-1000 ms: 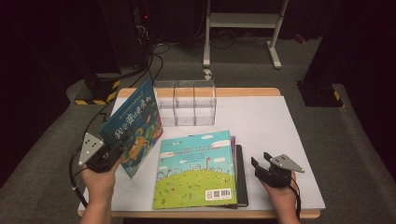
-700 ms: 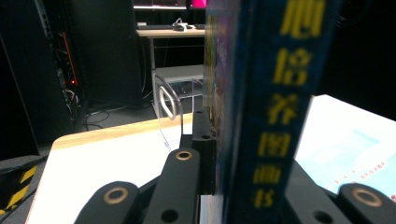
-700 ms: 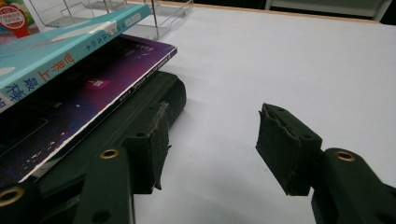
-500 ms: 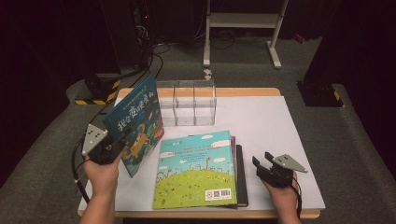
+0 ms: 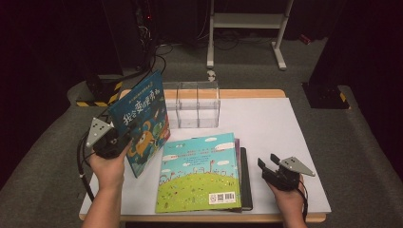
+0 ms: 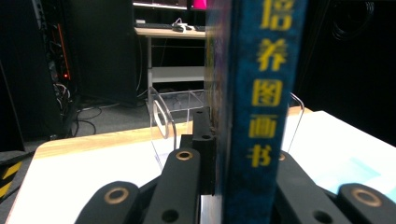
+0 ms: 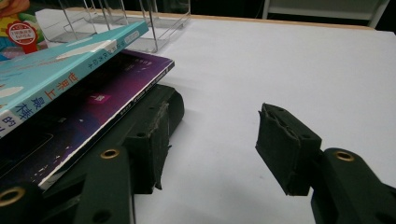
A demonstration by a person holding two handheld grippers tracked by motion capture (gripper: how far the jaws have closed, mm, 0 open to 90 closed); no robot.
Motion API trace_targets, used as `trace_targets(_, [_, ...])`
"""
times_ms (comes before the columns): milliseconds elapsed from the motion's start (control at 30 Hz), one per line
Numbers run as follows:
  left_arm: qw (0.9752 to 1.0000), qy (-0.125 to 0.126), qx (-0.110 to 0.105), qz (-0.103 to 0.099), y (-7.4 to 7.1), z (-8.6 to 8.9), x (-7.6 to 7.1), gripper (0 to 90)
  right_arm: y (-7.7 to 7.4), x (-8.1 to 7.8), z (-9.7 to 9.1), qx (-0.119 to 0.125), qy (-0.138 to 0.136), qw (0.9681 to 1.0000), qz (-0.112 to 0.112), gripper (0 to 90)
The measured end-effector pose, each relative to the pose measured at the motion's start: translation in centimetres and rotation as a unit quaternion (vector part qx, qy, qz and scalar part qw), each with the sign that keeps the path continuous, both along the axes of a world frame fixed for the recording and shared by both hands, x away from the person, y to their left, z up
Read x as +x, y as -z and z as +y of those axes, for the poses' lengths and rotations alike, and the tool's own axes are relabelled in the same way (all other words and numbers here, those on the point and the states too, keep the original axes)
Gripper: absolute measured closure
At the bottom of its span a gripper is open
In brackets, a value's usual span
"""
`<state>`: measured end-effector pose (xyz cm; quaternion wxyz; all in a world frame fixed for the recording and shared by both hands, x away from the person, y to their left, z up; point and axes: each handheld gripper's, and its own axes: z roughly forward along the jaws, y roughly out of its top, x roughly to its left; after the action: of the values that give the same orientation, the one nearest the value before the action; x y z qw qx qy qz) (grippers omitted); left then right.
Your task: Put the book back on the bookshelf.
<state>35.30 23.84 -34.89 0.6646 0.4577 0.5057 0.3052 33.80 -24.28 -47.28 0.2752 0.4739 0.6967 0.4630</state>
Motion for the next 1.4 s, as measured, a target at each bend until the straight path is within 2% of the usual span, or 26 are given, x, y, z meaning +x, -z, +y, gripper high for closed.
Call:
trace_targets(333, [0.9997, -0.009, 0.002, -0.021, -1.6, -0.5, 0.9, 83.2, 0.1, 0.1, -0.1, 0.003, 0.0, 1.0, 0.002, 43.3])
trace_targets(633, [0.9993, -0.02, 0.008, -0.031, -2.6, -1.9, 3.1, 83.2, 0.1, 0.0, -0.2, 0.005, 0.001, 1.0, 0.003, 43.6])
trace_targets(733, [0.9991, -0.025, 0.009, -0.032, -2.7, -2.4, 3.7, 83.2, 0.2, 0.1, -0.2, 0.005, 0.0, 1.0, 0.003, 43.7])
trace_targets(833, [0.9992, -0.027, 0.0, -0.029, -2.7, -2.6, 4.4, 83.2, 0.2, 0.1, -0.2, 0.005, 0.001, 1.0, 0.004, 43.7])
trace_targets(867, [0.9993, -0.027, 0.004, -0.027, -2.7, -2.6, 4.6, 83.2, 0.2, 0.1, -0.2, 0.004, 0.001, 1.0, 0.003, 43.6])
trace_targets(967, [0.9989, -0.035, 0.0, -0.032, -2.7, -2.9, 5.2, 83.2, 0.1, 0.1, -0.2, 0.004, 0.001, 1.0, 0.0, 43.4])
trace_targets(1100, [0.9988, -0.036, -0.005, -0.031, -2.3, -3.1, 5.9, 83.2, 0.2, -0.1, -0.1, -0.003, 0.001, 1.0, 0.001, 43.5])
trace_targets(1267, [0.999, -0.041, -0.001, -0.019, -1.6, -3.5, 6.9, 83.2, 0.1, -0.3, -0.3, 0.0, 0.002, 1.0, -0.004, 43.6])
trace_targets(1400, [0.9986, -0.047, -0.002, -0.021, -1.3, -3.9, 7.7, 83.2, 0.1, -0.4, -0.5, 0.002, 0.003, 1.0, -0.005, 43.7])
